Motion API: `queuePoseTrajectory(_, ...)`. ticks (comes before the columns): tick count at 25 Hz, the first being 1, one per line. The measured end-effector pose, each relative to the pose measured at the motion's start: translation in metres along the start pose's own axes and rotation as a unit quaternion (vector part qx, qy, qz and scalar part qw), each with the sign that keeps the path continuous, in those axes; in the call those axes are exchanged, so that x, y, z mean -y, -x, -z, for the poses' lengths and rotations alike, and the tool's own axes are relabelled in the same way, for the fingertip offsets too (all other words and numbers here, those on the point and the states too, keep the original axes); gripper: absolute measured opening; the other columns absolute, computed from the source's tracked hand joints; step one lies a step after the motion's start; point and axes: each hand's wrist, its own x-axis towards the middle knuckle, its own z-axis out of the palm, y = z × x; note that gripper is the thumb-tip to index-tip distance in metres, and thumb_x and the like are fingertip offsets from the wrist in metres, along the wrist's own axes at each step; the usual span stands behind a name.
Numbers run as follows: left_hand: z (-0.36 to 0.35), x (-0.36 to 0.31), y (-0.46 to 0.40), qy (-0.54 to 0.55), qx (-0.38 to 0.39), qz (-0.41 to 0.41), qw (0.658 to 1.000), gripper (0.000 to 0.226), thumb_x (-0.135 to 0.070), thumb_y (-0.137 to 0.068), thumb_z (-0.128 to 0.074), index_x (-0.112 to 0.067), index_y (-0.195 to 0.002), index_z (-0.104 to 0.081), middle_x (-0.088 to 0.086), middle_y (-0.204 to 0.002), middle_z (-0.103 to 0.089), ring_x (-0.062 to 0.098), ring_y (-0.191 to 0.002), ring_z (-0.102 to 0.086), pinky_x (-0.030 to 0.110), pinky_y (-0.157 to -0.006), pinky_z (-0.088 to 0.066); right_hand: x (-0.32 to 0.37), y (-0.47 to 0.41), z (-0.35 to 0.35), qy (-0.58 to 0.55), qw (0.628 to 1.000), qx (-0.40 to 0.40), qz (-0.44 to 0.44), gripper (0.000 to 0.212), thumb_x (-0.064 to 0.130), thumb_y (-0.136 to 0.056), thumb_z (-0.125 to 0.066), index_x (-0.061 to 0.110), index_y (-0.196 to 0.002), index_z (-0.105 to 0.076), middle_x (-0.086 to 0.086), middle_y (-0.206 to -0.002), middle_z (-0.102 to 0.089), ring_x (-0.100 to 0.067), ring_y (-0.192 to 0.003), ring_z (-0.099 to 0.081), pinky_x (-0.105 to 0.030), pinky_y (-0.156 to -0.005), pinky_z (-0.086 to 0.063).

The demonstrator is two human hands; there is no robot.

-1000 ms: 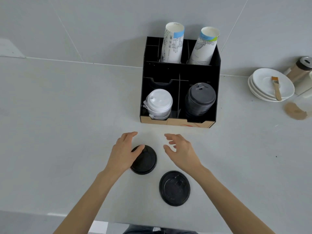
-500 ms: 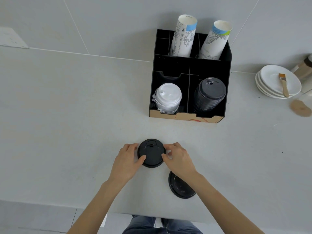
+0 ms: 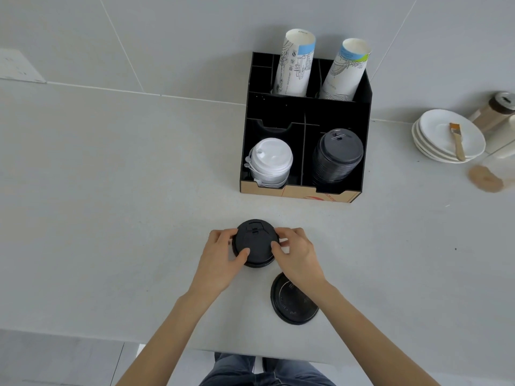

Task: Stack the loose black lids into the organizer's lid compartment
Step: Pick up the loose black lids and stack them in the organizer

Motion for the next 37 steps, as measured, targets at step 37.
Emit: queuePoseTrajectory(37, -0.064, -0.169, -0.125, -0.013, -0.034, -0.158, 0.987, 0.055, -0.025, -0.08, -0.063, -0.01, -0.125, -0.037, 0.011, -0.129, -0.039, 0.022, -0.109, -0.049, 0.014, -0.079, -0.033, 0.002, -0.115, 0.188, -0.011, 0.986, -0.154, 0.07, 0.032, 0.011, -0.087, -0.049, 0.01, -0.119, -0.052, -0.01, -0.123, -0.053, -0.022, -0.106, -0.057, -0.018, -0.082, -0.038)
